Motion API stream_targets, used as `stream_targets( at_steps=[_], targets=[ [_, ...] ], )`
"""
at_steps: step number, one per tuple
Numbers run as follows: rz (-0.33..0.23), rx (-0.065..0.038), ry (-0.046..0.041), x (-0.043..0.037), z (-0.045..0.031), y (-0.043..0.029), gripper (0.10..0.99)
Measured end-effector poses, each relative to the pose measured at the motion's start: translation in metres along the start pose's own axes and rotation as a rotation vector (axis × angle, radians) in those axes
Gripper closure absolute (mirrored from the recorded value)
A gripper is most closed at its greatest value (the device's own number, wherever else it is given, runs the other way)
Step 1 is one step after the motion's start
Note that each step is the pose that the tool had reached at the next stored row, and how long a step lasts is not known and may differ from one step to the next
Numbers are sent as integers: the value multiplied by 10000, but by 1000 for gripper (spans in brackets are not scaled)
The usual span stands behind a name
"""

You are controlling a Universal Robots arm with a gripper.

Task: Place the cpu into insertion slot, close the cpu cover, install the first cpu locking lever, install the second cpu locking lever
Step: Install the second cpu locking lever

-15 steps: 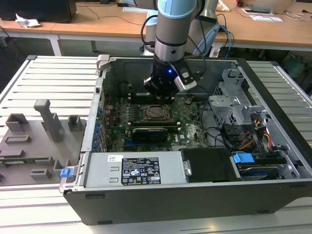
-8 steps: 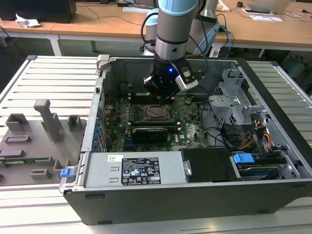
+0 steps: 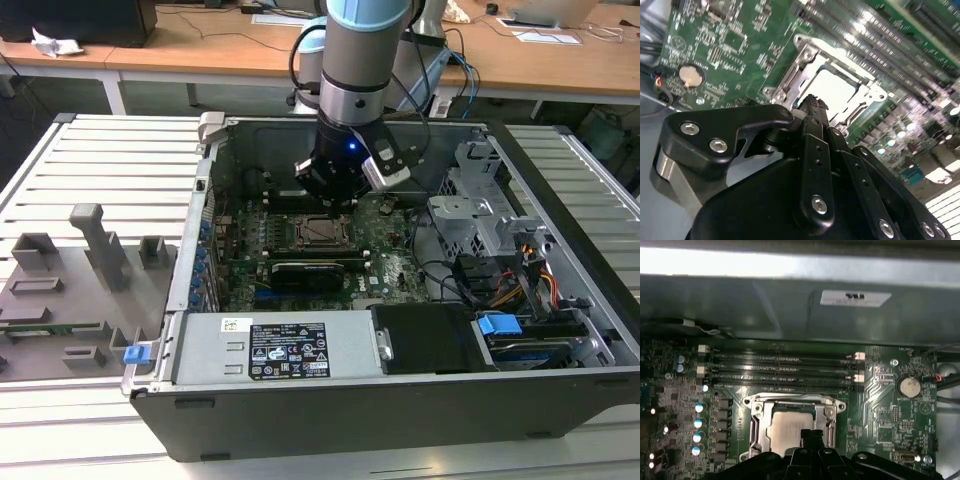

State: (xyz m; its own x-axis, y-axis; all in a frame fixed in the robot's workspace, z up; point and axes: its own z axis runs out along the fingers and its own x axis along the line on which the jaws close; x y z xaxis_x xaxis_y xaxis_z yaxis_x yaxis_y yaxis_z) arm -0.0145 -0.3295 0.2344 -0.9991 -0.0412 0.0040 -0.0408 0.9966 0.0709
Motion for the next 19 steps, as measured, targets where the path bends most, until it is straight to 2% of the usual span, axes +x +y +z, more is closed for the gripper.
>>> stream_targets(
  at_steps=[4, 7, 9, 19],
  targets=[
    [-1, 0, 0, 3, -6, -86, 980],
    [1, 3, 2, 5, -23, -96, 980],
    [0, 1, 0, 4, -63, -96, 980],
    [-1, 0, 0, 8, -68, -179, 980]
  ],
)
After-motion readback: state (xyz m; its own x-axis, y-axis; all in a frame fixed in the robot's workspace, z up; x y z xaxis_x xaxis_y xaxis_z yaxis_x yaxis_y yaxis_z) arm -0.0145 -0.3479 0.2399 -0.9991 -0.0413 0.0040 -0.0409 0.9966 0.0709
